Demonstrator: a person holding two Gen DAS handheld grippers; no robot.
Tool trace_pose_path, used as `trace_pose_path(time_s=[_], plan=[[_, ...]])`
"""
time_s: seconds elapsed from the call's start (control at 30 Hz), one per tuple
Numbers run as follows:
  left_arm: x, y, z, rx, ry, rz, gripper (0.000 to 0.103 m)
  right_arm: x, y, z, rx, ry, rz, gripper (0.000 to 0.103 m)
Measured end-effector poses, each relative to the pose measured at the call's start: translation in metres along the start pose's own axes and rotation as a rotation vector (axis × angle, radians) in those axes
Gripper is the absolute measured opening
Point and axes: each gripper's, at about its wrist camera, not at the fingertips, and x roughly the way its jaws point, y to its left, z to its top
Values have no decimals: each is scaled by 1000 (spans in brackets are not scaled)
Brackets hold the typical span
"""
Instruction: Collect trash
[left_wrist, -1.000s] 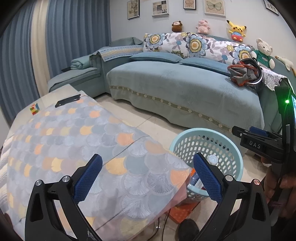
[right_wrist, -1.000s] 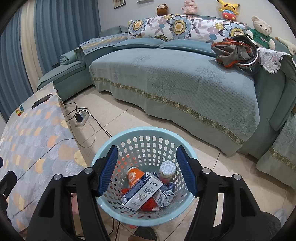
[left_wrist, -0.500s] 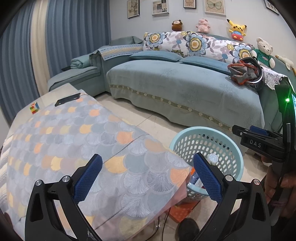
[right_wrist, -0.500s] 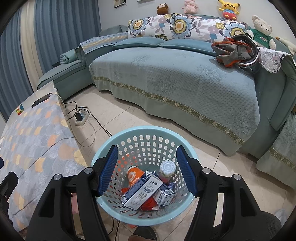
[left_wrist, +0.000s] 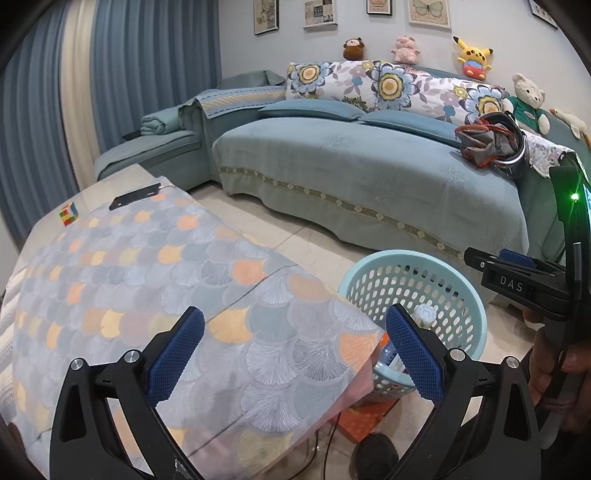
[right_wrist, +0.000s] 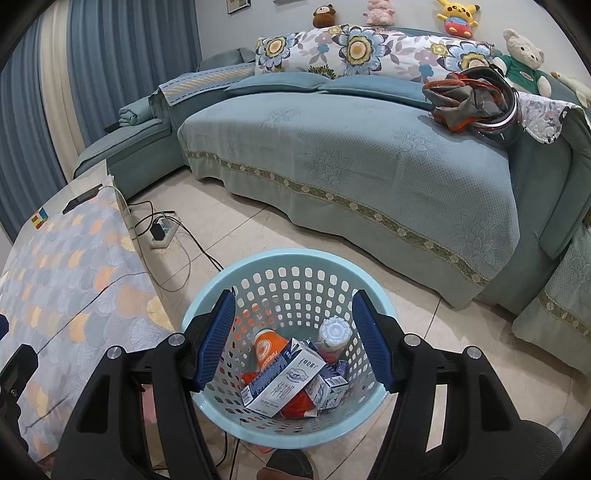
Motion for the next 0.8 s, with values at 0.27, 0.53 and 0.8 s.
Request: trace_pose_path(time_s=[0.27, 0.53, 0.8], plan=[[0, 0, 1, 0, 0, -1, 96, 0, 0, 0, 1, 1, 1, 62], [0, -1, 2, 0, 1, 0, 96, 0, 1, -1, 2, 2, 1, 63], [0, -1, 2, 1, 1, 0, 96, 0, 2, -3, 2, 4, 4, 63]])
